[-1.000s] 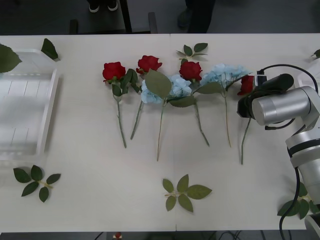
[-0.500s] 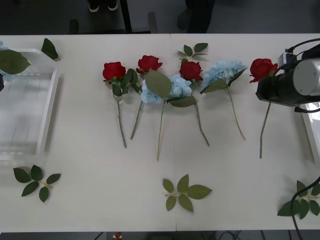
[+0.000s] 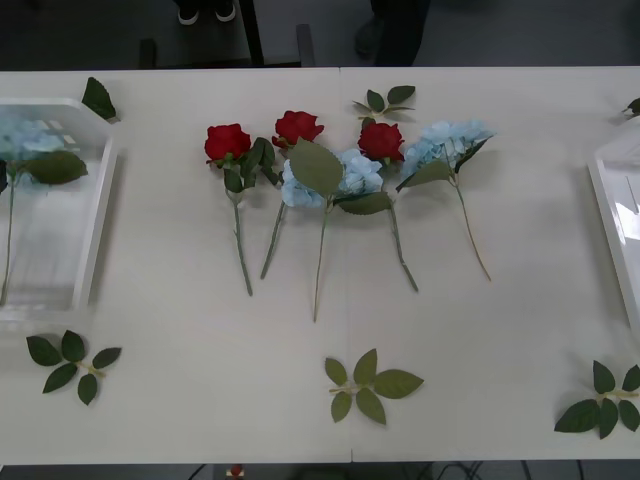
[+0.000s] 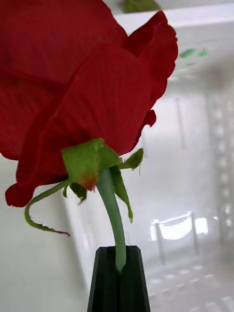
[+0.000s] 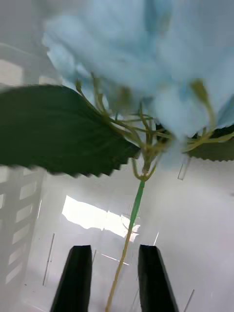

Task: Place the red flowers into the right box and the blue flowers into the left box. If a person shows an open palm, hand one flower to the person first, then continue sorting.

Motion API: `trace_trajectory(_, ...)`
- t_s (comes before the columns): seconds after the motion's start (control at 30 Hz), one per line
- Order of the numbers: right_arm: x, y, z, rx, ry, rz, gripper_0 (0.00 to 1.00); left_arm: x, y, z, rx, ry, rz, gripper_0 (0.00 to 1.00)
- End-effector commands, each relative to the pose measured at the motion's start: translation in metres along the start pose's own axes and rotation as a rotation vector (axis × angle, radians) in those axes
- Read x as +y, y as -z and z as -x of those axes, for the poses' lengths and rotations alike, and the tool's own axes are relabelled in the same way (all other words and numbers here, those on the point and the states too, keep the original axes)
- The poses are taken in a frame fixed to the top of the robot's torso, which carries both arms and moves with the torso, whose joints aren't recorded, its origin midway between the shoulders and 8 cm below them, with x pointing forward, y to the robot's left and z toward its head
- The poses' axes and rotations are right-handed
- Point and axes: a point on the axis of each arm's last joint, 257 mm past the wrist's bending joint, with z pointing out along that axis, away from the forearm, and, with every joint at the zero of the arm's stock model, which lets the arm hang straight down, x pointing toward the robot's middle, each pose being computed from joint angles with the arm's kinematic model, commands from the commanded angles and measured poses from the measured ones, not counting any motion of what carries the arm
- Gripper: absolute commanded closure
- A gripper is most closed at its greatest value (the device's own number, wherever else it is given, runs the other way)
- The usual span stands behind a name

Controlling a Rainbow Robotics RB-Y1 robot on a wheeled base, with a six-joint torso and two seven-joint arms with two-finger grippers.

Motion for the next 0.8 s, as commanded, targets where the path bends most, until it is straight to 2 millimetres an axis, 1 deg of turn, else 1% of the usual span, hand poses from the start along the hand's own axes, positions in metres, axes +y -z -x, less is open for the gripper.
trace_trajectory(0.03,-0.049,0.002,0.017,-0.047,0.033,-0.057,1.0,0.017,0.01,0.014,-0.029,0.01,0.016,0.05)
trace_trajectory(0.1,-0.068,-0.006,0.012,-0.044,0.025,-0.088,1.0,0.017,0.011,0.015,-0.031,0.01,0.014,0.05)
trace_trajectory(0.23,-0.096,-0.024,0.0,-0.039,0.029,-0.121,1.0,0.017,0.013,0.012,-0.012,0.021,0.009,0.05)
trace_trajectory(0.27,-0.104,-0.028,-0.004,-0.038,0.032,-0.133,1.0,0.013,0.017,0.01,0.009,0.038,-0.004,0.05)
trace_trajectory(0.33,-0.111,-0.037,-0.011,-0.032,0.042,-0.147,1.0,0.002,0.028,0.006,0.057,0.075,-0.035,0.05)
trace_trajectory(0.37,-0.113,-0.041,-0.016,-0.026,0.038,-0.151,1.0,-0.006,0.035,0.004,0.089,0.098,-0.057,0.05)
trace_trajectory(0.4,-0.112,-0.044,-0.018,-0.02,0.032,-0.148,1.0,-0.01,0.039,0.002,0.105,0.106,-0.067,0.05)
trace_trajectory(0.47,-0.111,-0.054,-0.029,0.0,0.025,-0.148,1.0,-0.027,0.057,-0.003,0.173,0.142,-0.115,0.05)
trace_trajectory(0.63,-0.104,-0.068,-0.035,0.001,0.025,-0.156,1.0,-0.07,0.093,-0.014,0.294,0.159,-0.21,0.05)
trace_trajectory(0.67,-0.103,-0.068,-0.036,0.001,0.024,-0.156,1.0,-0.075,0.096,-0.014,0.303,0.162,-0.212,0.05)
trace_trajectory(0.7,-0.103,-0.069,-0.036,0.0,0.021,-0.156,0.99,-0.087,0.1,-0.016,0.319,0.164,-0.218,0.05)
trace_trajectory(0.73,-0.103,-0.069,-0.036,0.0,0.021,-0.157,0.86,-0.102,0.106,-0.016,0.334,0.173,-0.214,0.05)
trace_trajectory(0.77,-0.102,-0.069,-0.036,-0.001,0.021,-0.156,0.76,-0.113,0.108,-0.016,0.338,0.172,-0.206,0.05)
trace_trajectory(0.8,-0.102,-0.069,-0.036,-0.001,0.022,-0.155,0.71,-0.121,0.11,-0.016,0.34,0.169,-0.199,0.05)
